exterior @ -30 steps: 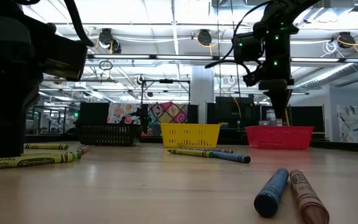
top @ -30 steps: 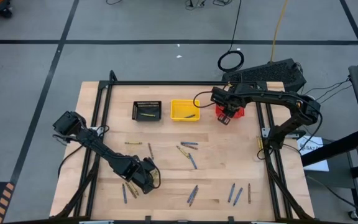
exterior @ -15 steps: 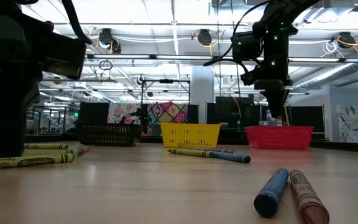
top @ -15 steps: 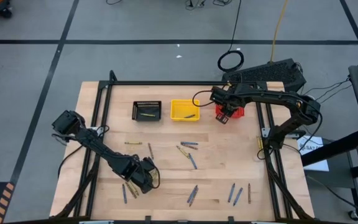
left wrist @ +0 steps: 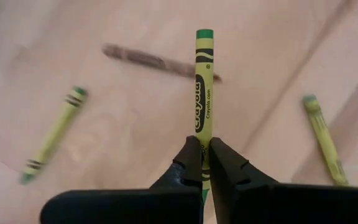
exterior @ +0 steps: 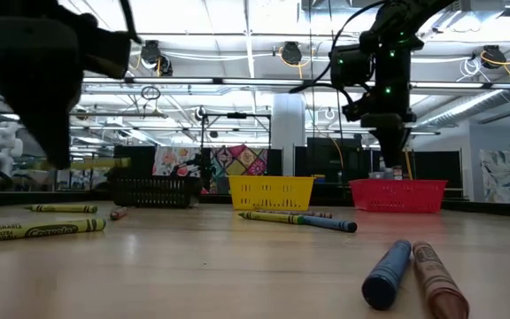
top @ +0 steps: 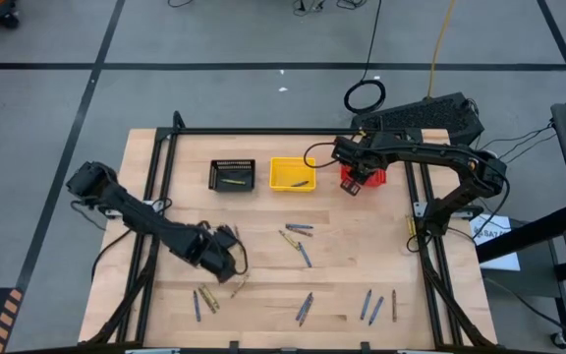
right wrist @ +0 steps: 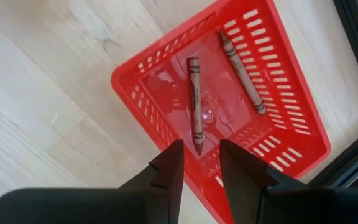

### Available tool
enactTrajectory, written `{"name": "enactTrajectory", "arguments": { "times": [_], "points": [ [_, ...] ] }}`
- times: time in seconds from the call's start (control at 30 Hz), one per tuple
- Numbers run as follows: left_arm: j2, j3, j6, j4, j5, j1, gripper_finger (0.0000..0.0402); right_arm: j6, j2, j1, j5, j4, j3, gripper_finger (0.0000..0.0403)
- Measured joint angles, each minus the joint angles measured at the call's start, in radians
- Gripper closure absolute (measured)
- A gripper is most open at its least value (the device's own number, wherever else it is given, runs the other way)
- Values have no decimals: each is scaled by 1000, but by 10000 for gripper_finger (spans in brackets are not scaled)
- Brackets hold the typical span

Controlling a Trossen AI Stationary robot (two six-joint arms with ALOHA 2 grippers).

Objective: Sort crayons
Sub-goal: Put the green crayon into the black bin

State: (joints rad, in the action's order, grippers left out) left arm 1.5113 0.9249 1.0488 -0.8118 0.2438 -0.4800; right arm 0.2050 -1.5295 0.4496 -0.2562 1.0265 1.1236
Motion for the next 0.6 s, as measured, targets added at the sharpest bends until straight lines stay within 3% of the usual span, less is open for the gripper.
{"name": "enactTrajectory", "arguments": {
  "times": [0.6],
  "points": [
    [-129, 2, -320, -96, 50, 252, 400, 23, 0, -22, 1, -5, -2, 312]
  ]
}}
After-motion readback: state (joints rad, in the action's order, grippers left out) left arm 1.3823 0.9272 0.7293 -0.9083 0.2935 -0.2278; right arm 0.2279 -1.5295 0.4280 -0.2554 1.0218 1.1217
